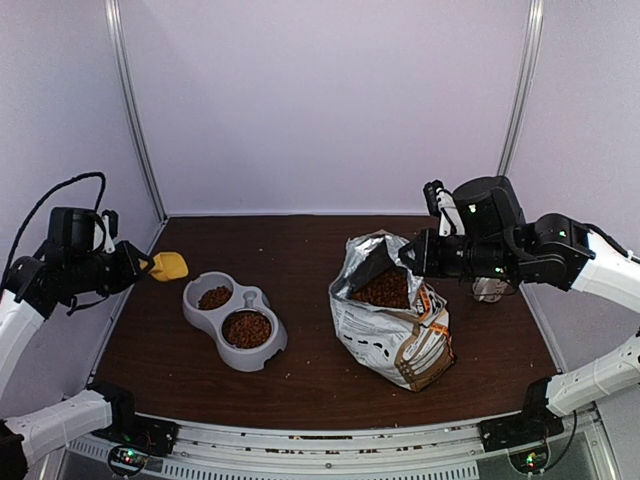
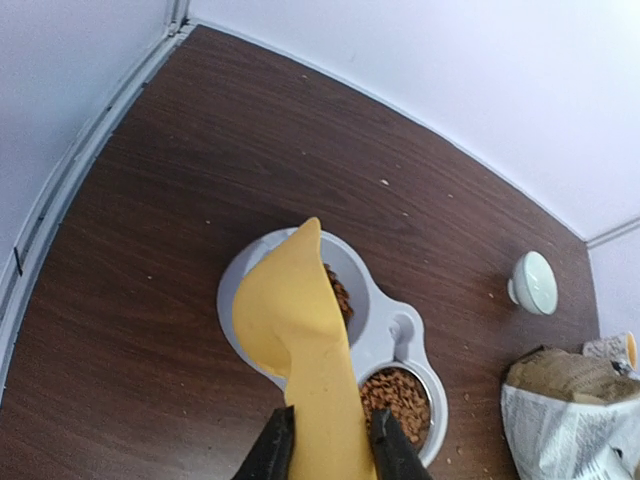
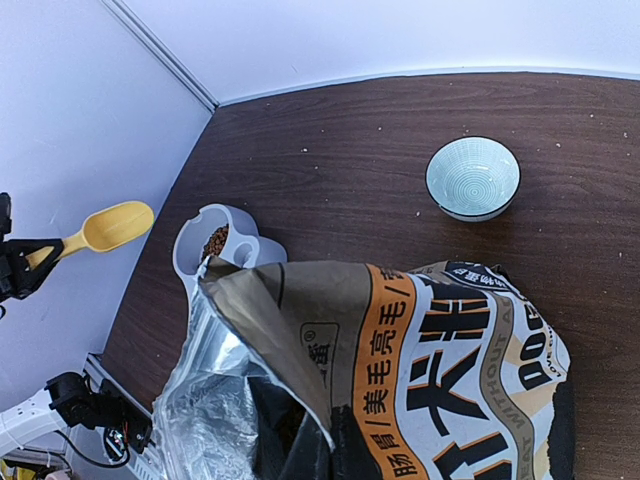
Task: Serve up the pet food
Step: Place the spatula at the center of the board.
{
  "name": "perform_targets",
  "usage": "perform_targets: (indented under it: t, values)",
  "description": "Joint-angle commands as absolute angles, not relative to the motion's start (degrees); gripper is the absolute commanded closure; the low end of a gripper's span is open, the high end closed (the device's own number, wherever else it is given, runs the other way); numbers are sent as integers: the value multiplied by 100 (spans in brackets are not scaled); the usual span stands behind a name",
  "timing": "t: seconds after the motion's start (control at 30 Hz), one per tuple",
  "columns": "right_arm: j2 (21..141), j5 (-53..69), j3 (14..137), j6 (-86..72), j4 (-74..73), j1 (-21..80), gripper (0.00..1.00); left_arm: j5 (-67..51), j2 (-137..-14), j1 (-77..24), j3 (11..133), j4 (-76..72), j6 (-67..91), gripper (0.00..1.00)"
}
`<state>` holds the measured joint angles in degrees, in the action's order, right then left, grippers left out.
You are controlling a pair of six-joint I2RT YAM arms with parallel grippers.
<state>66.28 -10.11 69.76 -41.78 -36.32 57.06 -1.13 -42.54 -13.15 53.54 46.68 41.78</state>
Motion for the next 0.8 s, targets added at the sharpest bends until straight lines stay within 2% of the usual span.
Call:
perform_targets:
  t: [0.0, 0.23, 0.5, 0.77]
  values:
    - [6579, -1184, 6934, -4111, -3866, 5609, 100, 915, -4983, -1262, 5136, 3381, 4281, 100]
    - [6586, -1119, 6910, -4148, -3796, 5612, 100, 1017, -5980, -748, 5069, 2479, 3680, 100]
    - [6813, -1018, 7032, -4109, -3773, 5608, 100, -812, -7251, 357, 5264, 1475, 3203, 100]
    - [6900, -1015, 7145, -4074, -3829, 5607, 100, -1961, -8522, 417, 5736, 1201, 2899, 100]
